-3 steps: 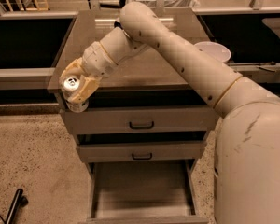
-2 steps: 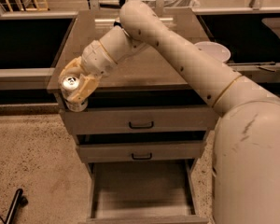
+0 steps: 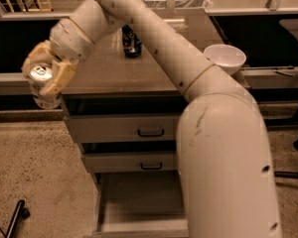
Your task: Pick 7up can from bottom drawer and place on counter
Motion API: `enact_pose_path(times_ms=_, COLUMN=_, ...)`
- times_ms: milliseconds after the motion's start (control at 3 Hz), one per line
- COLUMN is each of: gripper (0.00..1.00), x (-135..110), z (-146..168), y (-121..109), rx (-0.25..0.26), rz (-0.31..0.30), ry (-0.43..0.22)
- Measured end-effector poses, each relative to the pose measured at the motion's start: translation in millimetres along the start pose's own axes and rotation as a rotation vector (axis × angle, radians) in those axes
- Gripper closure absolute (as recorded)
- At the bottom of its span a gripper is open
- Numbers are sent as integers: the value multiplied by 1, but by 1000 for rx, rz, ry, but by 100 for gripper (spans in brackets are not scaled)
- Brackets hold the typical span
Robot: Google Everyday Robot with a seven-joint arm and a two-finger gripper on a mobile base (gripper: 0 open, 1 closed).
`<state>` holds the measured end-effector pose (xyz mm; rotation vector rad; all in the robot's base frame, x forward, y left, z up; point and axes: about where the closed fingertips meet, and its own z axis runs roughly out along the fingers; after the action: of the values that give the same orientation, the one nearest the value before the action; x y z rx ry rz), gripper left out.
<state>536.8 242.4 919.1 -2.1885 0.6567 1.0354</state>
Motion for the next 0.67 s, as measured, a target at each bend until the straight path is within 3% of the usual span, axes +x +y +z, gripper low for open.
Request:
enact_pose_path(times_ms=333, gripper=100, x=-36, z=-12, y=-22, rx=-9, rz=-35, ry=-20)
enact_pose_path(times_ms=667, gripper=100, x=-55, z=-44, y=-32, rx=93, rz=33, ry=47)
